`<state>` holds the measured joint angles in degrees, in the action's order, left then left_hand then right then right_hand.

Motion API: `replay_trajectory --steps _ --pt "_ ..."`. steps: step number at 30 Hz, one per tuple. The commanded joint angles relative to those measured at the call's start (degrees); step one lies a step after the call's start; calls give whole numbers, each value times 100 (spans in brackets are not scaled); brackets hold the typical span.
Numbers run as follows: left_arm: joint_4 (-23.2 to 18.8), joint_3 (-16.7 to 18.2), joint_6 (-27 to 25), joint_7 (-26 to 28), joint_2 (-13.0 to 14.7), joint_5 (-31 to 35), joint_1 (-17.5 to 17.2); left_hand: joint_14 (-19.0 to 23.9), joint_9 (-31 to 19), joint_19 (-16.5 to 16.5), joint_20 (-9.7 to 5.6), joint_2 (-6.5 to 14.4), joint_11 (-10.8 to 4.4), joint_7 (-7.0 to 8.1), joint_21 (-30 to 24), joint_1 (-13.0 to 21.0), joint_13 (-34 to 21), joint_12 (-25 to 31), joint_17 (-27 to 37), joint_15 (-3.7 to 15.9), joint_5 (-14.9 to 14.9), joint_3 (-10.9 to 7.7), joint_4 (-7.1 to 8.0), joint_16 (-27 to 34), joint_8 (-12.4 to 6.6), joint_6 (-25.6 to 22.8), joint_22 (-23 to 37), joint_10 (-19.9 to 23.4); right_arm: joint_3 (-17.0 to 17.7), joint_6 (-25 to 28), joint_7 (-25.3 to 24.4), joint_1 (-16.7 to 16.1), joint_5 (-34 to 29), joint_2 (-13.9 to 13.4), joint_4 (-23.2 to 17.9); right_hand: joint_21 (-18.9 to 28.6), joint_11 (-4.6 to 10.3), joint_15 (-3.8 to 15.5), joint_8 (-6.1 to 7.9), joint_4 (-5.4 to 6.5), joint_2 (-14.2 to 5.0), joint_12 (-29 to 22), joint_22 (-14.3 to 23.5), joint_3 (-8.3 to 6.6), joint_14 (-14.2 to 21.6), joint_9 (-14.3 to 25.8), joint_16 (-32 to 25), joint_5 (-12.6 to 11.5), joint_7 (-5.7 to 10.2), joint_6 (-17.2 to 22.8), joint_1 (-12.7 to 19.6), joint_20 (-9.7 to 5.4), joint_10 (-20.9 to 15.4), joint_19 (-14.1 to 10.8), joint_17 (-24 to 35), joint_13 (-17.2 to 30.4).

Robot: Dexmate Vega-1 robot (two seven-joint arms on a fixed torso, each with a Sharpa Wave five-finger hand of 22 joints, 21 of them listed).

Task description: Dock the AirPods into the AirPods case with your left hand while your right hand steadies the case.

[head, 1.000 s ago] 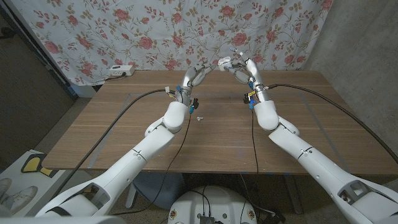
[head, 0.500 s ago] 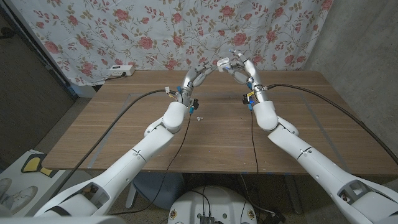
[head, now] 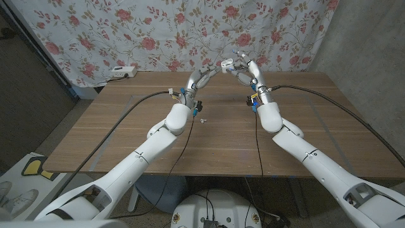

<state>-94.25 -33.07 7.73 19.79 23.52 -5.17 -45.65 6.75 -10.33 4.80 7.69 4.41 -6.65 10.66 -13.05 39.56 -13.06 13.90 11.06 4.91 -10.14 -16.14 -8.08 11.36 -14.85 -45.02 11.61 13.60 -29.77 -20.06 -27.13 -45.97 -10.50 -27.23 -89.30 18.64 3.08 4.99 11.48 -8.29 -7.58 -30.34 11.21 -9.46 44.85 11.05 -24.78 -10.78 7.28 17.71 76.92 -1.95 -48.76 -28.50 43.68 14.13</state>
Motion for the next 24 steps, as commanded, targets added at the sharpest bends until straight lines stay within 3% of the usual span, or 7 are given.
replay_trajectory --steps 1,4,20,22,24 --pt "31 -6 20 -14 -15 -27 4 -1 -2 -31 17 19 -11 -17 -11 73 6 12 16 -23 -21 -52 -39 2 -16 -238 10 47 27 49 -48 4 41 30 58 19 728 882 56 10 -46 -38 14 3 -31 19 7 -37 3 58 -11 -11 -705 22 17 87" --pt "17 -1 23 35 -19 1 -15 19 -3 -22 21 19 -42 -76 -17 79 5 30 16 -10 -22 -65 -46 12 -35 -379 11 94 46 91 -85 8 39 31 80 18 727 882 55 10 -47 -38 14 3 -30 19 8 -37 2 58 -11 -12 -704 25 22 87" --pt "-29 69 24 194 -28 28 -93 43 -2 -6 16 -1 -88 -66 -27 124 8 50 7 10 -22 -91 -79 17 -14 -498 11 155 97 190 -154 47 168 26 190 18 727 883 58 11 -54 -41 14 3 -30 18 21 -38 7 70 -14 -8 -703 32 41 92" --pt "-30 115 83 398 -104 64 -165 48 -2 -4 17 -2 -81 -69 -28 121 8 47 8 7 -21 -91 -77 19 -7 -497 11 150 108 206 -165 44 189 23 197 19 727 883 60 11 -55 -42 14 3 -32 18 26 -38 5 75 -14 -7 -703 30 38 93" --pt "-112 113 -31 327 -7 105 -152 52 -1 4 12 -14 -68 -13 -33 120 11 38 11 12 -17 -96 -76 21 107 -333 12 140 135 232 -171 23 274 46 188 19 727 883 59 11 -57 -44 14 2 -26 18 24 -39 7 74 -14 -7 -703 32 45 94"
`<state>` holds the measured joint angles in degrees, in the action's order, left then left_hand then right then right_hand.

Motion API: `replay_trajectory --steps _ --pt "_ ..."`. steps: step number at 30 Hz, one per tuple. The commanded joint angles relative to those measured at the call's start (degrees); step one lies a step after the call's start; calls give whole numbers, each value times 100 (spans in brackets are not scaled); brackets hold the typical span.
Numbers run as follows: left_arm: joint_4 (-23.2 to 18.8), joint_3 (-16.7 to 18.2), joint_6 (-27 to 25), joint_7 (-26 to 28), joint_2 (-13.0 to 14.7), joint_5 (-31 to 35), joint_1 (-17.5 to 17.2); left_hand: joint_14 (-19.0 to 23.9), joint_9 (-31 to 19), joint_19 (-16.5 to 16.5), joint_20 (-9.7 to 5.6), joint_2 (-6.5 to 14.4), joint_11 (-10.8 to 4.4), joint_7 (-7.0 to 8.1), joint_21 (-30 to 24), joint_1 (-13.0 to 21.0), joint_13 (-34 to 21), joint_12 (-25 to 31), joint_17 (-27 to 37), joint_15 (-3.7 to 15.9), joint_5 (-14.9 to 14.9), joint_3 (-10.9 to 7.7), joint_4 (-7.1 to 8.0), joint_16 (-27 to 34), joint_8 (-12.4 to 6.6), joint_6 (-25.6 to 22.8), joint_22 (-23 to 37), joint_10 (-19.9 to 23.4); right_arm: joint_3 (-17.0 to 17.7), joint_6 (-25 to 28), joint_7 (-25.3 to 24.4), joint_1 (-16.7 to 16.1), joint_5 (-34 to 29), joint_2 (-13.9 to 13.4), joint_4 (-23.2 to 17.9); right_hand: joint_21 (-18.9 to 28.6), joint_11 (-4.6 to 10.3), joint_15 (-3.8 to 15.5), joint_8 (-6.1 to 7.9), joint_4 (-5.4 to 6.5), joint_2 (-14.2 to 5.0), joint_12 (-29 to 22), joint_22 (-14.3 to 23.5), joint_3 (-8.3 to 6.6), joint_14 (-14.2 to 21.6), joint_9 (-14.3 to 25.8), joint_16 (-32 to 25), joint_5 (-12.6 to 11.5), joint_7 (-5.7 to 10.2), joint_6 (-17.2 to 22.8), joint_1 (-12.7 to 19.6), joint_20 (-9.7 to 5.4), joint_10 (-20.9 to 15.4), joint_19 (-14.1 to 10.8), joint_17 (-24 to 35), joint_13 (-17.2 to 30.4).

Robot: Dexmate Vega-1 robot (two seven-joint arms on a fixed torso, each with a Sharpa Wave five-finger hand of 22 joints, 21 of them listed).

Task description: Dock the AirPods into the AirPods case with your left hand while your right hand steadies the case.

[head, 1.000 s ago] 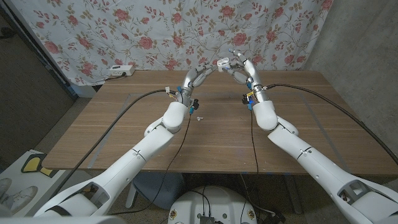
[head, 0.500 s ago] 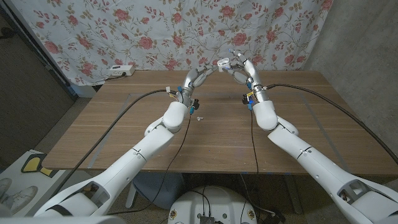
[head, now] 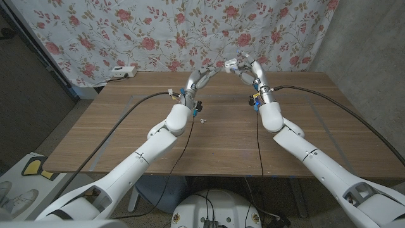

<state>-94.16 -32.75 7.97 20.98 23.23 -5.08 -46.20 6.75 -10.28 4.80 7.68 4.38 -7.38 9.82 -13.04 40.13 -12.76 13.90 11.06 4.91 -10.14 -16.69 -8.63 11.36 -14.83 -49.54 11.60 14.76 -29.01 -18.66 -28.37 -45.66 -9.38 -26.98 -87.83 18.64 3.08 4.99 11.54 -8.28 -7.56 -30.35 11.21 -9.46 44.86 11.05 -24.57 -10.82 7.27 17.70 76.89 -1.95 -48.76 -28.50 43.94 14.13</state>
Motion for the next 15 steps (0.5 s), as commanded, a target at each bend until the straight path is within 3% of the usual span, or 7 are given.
replay_trajectory --steps 1,3,7,12,14,15 --pt "-201 101 -181 139 46 9 -109 56 -6 5 11 -14 2 75 -34 64 -18 38 11 19 -17 -41 -22 22 120 144 13 25 65 85 -39 -12 186 16 43 18 727 883 53 11 -59 -44 14 2 -25 18 3 -35 5 75 -12 -9 -705 33 22 96" --pt "-190 135 -132 152 10 -73 -131 56 -7 5 3 -23 37 53 -38 52 -16 1 17 22 -15 -53 -11 22 356 578 14 -53 76 88 -33 -17 224 14 41 18 727 883 58 10 -60 -46 14 2 -29 18 10 -36 6 88 -12 -10 -706 36 23 99" --pt "-251 118 -237 194 73 44 -128 -41 -20 -48 5 -58 110 -8 -22 1 -17 -53 26 -48 -6 -45 9 -6 512 1062 15 -195 86 143 -79 -25 234 30 20 18 728 883 67 10 -60 -44 14 3 -29 18 17 -37 1 115 -13 -4 -702 37 28 97" --pt "-506 131 -528 266 195 149 -209 -73 -25 -82 27 -68 139 40 -11 -13 -19 -44 26 -80 -4 -44 13 -13 493 1112 15 -180 75 162 -66 -5 260 28 38 21 729 884 70 10 -63 -53 13 3 -13 18 13 -38 -7 127 -15 -2 -715 33 43 103" --pt "-762 216 -941 483 71 38 -329 -73 -26 -84 32 -67 135 50 -11 -8 -19 -23 25 -86 -6 -50 10 -12 490 1130 15 -127 74 189 -78 -6 260 30 28 22 729 883 69 9 -62 -53 13 4 -10 18 13 -38 -10 127 -16 -3 -712 33 47 103" --pt "-680 236 -758 299 125 -89 -299 -75 -27 -84 39 -59 132 53 -12 4 -19 -10 24 -90 -10 -59 4 -13 488 1140 15 -97 71 189 -76 -3 257 24 29 23 729 884 69 9 -61 -53 13 4 -10 18 15 -38 -11 129 -16 -2 -712 29 47 103"
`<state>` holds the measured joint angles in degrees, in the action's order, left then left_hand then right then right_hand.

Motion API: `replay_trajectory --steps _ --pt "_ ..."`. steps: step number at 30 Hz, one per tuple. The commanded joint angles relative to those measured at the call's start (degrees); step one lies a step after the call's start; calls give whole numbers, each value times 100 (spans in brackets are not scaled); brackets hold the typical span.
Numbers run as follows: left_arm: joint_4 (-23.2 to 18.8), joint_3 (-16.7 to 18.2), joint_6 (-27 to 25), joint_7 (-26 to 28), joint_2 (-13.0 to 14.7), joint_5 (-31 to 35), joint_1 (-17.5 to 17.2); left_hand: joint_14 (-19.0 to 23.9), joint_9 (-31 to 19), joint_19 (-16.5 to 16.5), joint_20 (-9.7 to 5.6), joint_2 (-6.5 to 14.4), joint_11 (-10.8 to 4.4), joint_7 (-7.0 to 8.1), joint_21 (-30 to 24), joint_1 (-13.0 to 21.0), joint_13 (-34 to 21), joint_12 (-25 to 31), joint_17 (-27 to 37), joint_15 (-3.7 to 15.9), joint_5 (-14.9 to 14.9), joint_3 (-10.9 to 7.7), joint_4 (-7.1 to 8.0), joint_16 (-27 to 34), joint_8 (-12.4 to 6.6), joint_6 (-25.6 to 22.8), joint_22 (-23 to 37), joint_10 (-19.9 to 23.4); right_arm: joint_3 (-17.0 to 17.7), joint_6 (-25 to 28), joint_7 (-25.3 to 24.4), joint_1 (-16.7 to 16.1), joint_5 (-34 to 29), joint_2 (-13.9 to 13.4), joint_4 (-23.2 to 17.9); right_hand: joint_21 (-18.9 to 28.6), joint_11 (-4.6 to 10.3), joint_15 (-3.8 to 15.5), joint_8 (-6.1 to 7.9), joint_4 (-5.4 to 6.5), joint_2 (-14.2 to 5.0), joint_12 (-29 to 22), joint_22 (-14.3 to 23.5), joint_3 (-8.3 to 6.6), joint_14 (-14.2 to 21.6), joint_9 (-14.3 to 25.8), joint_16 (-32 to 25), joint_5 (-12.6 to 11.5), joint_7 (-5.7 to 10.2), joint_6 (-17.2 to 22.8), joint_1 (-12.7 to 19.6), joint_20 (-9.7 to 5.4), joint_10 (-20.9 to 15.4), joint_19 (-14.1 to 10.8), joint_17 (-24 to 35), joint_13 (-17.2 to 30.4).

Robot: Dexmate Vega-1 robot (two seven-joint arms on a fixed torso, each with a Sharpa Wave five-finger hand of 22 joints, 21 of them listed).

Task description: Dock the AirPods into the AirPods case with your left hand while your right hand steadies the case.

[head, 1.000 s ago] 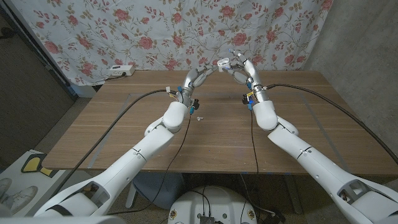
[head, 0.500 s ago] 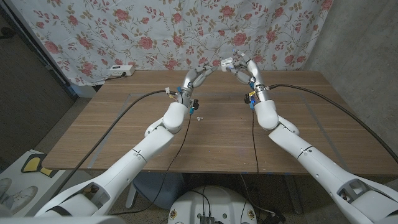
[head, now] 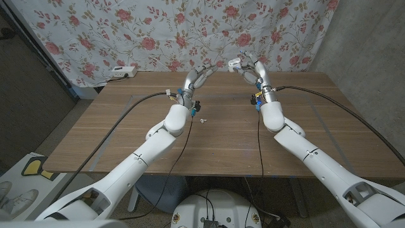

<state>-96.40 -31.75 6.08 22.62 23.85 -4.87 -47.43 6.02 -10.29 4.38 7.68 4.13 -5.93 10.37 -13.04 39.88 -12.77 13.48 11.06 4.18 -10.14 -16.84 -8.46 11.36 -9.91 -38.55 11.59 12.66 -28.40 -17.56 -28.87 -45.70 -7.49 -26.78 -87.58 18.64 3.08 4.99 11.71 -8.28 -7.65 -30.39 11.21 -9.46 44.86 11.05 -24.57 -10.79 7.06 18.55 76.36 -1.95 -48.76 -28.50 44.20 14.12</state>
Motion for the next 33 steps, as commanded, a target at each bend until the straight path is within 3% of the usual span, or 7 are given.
replay_trajectory --steps 1,9,13,27,30,32,33 --pt "-580 118 -783 91 159 -56 -154 0 -28 -34 38 -25 -10 4 -16 45 -20 72 21 -37 -16 -58 -20 -11 -17 48 16 213 1 50 -13 11 60 -10 17 23 729 884 52 9 -52 -50 13 4 -8 18 14 -40 10 46 38 0 -711 30 24 103" --pt "-965 80 -1316 111 432 183 -169 -36 -36 -35 74 -13 -18 54 -23 76 -21 185 6 -181 -48 -101 -32 -9 32 478 16 554 -10 28 -31 58 61 1 57 24 728 884 50 7 -50 -53 13 6 -2 18 20 -41 8 48 37 -1 -713 32 36 104" --pt "-1279 41 -1807 183 588 419 -169 -54 -37 -67 96 0 -16 75 -12 85 -20 199 3 -199 -58 -115 -32 -10 40 617 15 615 -8 -5 -26 70 78 -1 80 23 728 883 49 6 -50 -54 13 6 0 18 23 -41 8 50 36 -4 -713 35 40 105" --pt "-1894 -75 -2641 162 1084 1163 -198 16 -33 -76 106 3 -58 207 -14 143 -6 291 -23 -226 -94 -159 -45 46 55 1324 5 1120 57 1 63 27 167 -88 -11 22 728 884 45 5 -52 -51 13 6 7 17 31 -43 7 50 37 3 -708 41 53 102" --pt "-2045 -215 -3011 195 1245 1589 -145 12 -32 -95 114 -1 -63 211 -7 136 -4 269 -23 -223 -95 -158 -39 48 57 1475 3 1114 62 -23 101 24 193 -106 -12 23 728 884 46 5 -52 -55 13 6 7 17 35 -44 2 55 36 1 -710 42 55 105" --pt "-1919 -481 -2963 796 1327 2481 -108 14 -32 -100 125 -2 -63 214 -5 131 -4 264 -23 -230 -95 -157 -36 49 56 1501 3 1111 65 -17 116 16 198 -117 -26 22 728 884 45 5 -52 -58 12 6 6 17 39 -44 1 55 36 2 -714 43 55 107" --pt "-1925 -425 -2881 848 1311 2478 -141 55 -32 -96 131 18 -76 223 -7 136 -5 287 -21 -203 -98 -168 -31 68 32 1513 1 1189 66 -16 124 12 203 -122 -32 24 728 884 45 4 -52 -58 12 6 7 17 40 -44 -3 55 36 4 -714 40 56 107"
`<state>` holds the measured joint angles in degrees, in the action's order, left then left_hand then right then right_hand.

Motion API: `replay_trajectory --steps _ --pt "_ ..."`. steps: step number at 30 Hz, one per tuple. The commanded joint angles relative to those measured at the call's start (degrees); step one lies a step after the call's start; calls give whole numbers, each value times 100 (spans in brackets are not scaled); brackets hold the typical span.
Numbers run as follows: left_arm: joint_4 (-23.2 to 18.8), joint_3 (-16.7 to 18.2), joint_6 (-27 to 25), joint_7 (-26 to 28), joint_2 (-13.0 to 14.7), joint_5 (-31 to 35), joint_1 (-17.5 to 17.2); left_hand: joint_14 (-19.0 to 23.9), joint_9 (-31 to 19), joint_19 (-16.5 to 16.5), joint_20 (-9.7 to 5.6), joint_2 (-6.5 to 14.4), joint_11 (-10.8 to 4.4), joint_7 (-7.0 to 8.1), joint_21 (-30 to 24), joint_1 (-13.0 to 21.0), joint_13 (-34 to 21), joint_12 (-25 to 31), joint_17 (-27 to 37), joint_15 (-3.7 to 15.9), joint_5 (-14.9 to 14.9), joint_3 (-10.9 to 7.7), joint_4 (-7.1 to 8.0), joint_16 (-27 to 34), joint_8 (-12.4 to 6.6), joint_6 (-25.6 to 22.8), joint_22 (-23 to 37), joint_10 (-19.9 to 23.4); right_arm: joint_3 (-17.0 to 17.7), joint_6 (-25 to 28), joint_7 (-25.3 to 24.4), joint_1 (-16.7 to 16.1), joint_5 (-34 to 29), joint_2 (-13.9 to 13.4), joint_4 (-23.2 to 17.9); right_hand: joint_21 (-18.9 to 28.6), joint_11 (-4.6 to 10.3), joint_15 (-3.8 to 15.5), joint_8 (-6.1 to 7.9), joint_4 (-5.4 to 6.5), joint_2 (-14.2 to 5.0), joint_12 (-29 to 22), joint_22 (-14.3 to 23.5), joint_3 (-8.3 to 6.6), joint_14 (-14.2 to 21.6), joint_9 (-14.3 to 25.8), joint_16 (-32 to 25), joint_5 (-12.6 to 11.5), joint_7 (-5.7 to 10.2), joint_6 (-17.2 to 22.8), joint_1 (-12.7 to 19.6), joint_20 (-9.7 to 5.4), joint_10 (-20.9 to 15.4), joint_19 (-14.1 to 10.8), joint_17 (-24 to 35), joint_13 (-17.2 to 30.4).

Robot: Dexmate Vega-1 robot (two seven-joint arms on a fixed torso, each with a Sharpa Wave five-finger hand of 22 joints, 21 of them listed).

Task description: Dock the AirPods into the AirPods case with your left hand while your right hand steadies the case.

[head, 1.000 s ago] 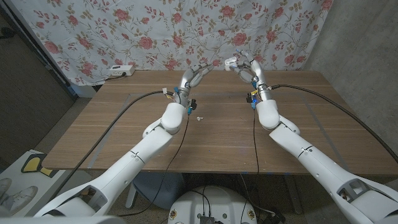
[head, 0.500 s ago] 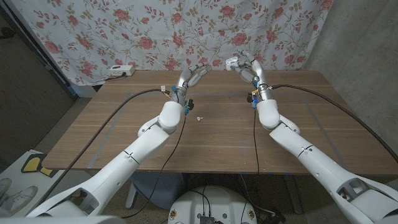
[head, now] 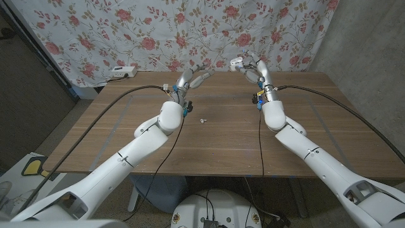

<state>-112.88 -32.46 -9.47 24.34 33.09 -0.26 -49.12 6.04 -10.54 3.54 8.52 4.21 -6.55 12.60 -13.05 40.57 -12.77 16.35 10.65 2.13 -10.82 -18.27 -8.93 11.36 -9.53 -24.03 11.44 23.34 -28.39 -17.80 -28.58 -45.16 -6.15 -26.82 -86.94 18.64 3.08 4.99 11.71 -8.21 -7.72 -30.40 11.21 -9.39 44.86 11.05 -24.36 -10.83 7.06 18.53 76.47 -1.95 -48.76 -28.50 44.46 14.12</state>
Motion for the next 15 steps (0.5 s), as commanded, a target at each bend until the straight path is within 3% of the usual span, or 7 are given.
replay_trajectory --steps 1,3,5,15 --pt "-280 -271 -1257 615 358 1886 0 153 -7 30 27 8 -34 5 -23 78 -5 22 16 75 -33 -37 8 103 -53 45 14 225 72 38 91 -53 83 -109 -115 23 728 884 46 -3 -45 -57 12 -1 8 18 17 -40 0 58 25 3 -714 42 31 107" --pt "-293 -135 -1149 401 370 1630 -38 203 -6 66 14 -4 -51 6 -36 97 -1 43 10 121 -30 -43 -5 116 -77 38 11 327 70 64 85 -59 66 -113 -130 25 728 884 46 -4 -44 -57 12 0 12 18 16 -40 -1 60 25 7 -713 38 37 106" --pt "-265 -184 -1155 442 417 1845 -30 229 -5 68 8 -13 -54 6 -37 102 0 45 8 140 -26 -44 -8 123 -79 53 10 358 70 75 52 -72 40 -107 -145 25 728 884 45 -4 -42 -60 12 0 12 18 17 -40 -3 60 24 9 -716 37 39 108" --pt "-754 -281 -2053 -219 667 2367 14 297 0 82 1 -54 -78 8 -38 121 5 40 1 149 -9 -43 -15 132 -34 366 5 486 100 24 39 -133 95 -95 -162 27 726 884 46 -4 -44 -60 12 1 25 17 24 -42 0 73 21 14 -714 38 54 107"
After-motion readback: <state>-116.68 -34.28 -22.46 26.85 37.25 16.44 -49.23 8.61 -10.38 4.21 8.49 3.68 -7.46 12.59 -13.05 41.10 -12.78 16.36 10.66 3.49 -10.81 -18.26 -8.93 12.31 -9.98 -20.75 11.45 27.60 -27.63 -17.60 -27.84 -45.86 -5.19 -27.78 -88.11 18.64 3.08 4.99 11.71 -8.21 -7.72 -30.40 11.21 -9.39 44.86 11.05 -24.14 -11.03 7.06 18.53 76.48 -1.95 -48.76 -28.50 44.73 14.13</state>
